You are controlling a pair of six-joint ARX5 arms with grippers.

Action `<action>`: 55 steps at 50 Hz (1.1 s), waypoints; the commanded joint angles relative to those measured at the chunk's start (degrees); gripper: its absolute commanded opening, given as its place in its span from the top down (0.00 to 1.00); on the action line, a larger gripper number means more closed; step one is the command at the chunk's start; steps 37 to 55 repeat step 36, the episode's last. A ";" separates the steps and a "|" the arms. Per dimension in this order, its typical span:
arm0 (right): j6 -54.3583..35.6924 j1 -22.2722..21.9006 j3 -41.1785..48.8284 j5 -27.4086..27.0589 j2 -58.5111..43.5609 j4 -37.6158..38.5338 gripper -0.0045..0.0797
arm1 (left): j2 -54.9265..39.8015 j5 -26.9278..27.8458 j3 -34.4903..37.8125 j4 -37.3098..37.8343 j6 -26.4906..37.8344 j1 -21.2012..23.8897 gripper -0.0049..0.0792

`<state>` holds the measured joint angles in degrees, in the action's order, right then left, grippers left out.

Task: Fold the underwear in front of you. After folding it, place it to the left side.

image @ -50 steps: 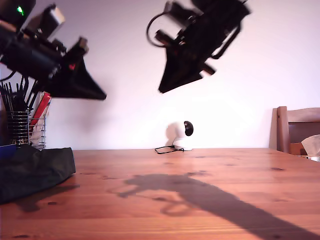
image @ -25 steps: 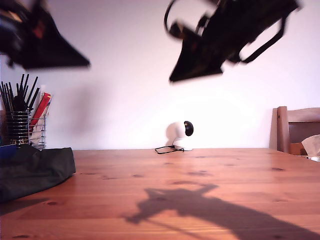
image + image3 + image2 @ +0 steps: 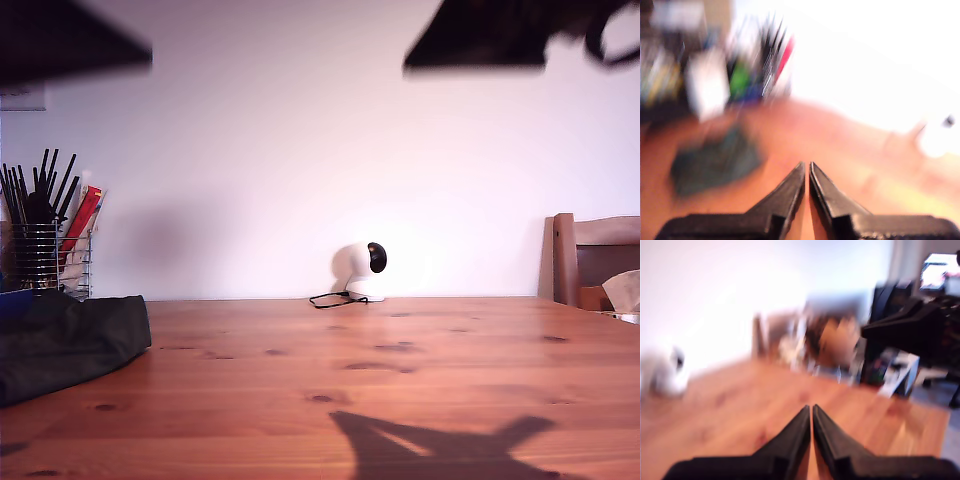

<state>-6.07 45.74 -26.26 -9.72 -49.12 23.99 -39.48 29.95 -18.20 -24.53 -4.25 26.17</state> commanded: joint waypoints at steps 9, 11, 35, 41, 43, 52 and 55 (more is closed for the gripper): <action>-1.42 3.52 1.16 -1.31 2.32 1.01 0.96 | 0.17 -0.85 0.09 -0.63 -0.70 1.60 0.97; -1.42 3.52 1.16 -1.31 2.29 0.72 0.96 | 0.17 -0.85 0.09 -0.68 -0.70 1.60 0.97; -1.44 3.37 1.16 -1.36 2.29 -19.21 0.96 | 0.13 -1.81 0.09 -0.39 -0.92 1.60 0.97; -1.42 3.37 1.16 -1.36 2.29 -20.22 0.96 | 0.13 -2.01 0.09 -0.39 -0.92 1.60 0.97; -1.42 3.37 1.16 -1.36 2.29 -20.22 0.96 | 0.13 -2.01 0.09 -0.39 -0.92 1.60 0.97; -1.42 3.37 1.16 -1.36 2.29 -20.22 0.96 | 0.13 -2.01 0.09 -0.39 -0.92 1.60 0.97; -1.42 3.37 1.16 -1.36 2.29 -20.22 0.96 | 0.13 -2.01 0.09 -0.39 -0.92 1.60 0.97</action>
